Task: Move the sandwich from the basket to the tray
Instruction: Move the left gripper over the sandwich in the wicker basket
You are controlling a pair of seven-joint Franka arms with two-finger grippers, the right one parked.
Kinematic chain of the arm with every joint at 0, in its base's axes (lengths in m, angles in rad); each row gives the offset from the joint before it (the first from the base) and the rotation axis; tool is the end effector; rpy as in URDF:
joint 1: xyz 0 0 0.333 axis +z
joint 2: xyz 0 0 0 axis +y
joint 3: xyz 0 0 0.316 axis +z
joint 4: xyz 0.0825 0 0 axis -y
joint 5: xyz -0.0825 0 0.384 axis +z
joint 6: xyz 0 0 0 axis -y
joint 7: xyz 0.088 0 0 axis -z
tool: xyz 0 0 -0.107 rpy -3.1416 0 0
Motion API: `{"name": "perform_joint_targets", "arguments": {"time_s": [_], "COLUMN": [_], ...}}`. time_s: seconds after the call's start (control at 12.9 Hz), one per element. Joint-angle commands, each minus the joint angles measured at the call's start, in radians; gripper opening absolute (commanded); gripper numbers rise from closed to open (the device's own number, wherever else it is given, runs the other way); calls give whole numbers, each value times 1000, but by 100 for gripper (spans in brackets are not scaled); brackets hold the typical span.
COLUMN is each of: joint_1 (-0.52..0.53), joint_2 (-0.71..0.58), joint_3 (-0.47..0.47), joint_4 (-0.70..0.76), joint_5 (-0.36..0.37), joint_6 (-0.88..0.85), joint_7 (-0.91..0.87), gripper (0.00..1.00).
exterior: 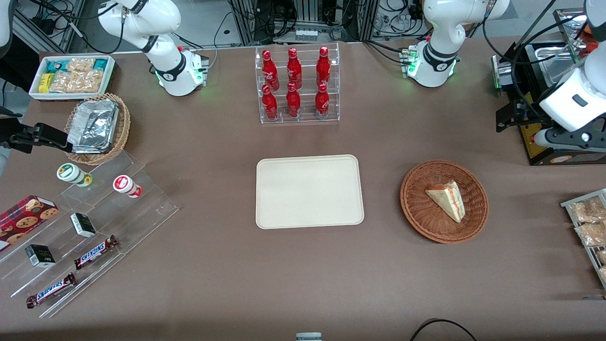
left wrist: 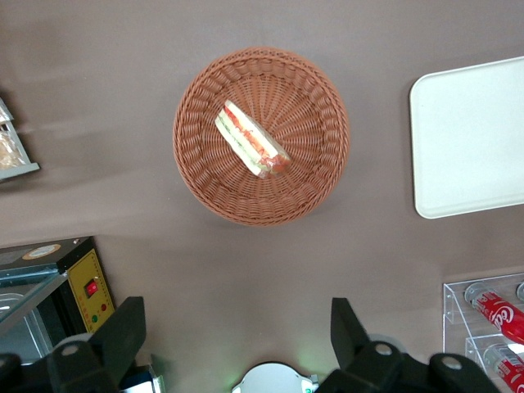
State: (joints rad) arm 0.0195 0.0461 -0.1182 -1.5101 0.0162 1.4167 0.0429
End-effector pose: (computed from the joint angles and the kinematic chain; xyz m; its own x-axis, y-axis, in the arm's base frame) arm 0.5496 -0.0509 0.6149 0.9806 -0.1383 -0.1391 -0.1404 -0.9901 -0.0048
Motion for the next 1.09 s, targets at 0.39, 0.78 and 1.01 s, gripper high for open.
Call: {"name": "perform_joint_targets", "arguments": {"time_s": [0.39,0.78,1.01], "joint_1": [11,8,7], "joint_2": [3,-6,-29], "joint_3": [-11,-11,-11], "joint_4": [-243,-436,-580], "joint_5": [18,22,22], "joint_6": [241,464,640], "joint_7": [-5,-47,-127], "gripper": [100,100,100]}}
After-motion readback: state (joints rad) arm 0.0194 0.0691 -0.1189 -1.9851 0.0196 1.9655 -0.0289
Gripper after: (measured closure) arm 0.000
